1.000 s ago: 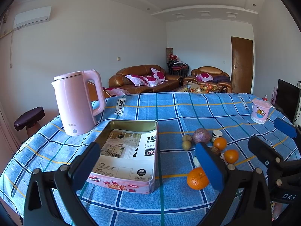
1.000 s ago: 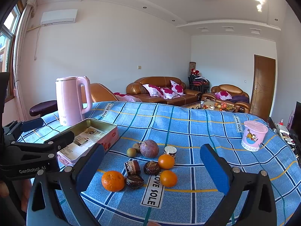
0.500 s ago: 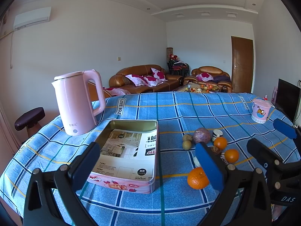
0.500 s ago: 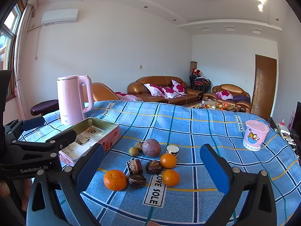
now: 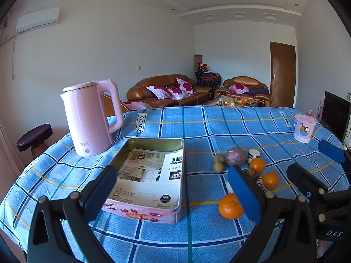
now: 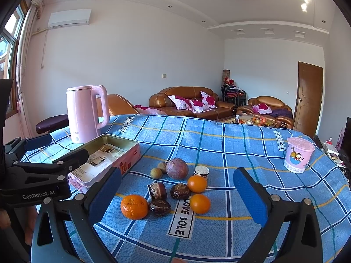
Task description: Organize fruits
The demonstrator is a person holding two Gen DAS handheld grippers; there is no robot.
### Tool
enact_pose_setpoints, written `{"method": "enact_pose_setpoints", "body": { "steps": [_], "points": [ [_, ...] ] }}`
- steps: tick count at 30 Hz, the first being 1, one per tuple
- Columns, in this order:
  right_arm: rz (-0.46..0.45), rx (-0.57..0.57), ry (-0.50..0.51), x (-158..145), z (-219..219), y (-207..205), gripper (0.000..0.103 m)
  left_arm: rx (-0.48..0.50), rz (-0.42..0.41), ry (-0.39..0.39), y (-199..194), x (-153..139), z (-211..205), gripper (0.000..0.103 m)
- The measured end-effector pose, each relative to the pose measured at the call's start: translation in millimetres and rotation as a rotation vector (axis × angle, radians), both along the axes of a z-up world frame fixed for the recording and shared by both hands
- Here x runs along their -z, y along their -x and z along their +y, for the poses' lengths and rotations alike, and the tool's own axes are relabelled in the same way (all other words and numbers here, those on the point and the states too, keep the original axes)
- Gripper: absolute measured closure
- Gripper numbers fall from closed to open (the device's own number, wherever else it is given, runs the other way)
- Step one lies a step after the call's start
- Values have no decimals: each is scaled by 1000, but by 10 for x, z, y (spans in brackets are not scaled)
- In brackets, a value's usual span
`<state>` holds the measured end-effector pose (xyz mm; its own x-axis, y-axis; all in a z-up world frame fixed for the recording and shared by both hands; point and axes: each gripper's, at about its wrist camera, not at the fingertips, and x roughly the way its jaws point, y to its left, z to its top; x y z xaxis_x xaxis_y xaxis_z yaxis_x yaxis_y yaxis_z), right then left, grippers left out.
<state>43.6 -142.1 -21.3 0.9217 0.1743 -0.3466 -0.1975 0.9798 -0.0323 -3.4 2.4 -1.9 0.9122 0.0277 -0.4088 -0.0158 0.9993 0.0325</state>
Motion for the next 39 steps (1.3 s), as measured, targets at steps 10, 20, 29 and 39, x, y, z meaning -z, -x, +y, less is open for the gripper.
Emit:
{"method": "enact_pose_setpoints", "body": {
  "steps": [10, 20, 29, 39],
  "points": [
    [8, 3, 2, 35, -14, -5, 1, 3, 4, -1, 1, 48, 19, 0],
    [54, 27, -8, 261, -210, -25, 1, 70, 71, -13, -69, 335, -188, 0],
    [110, 91, -53, 480, -498, -77, 1, 174, 117, -59, -117, 531, -518, 2],
    [116, 115, -90, 501, -601, -84, 1, 258, 246, -38, -329, 644, -676, 24]
  ]
}}
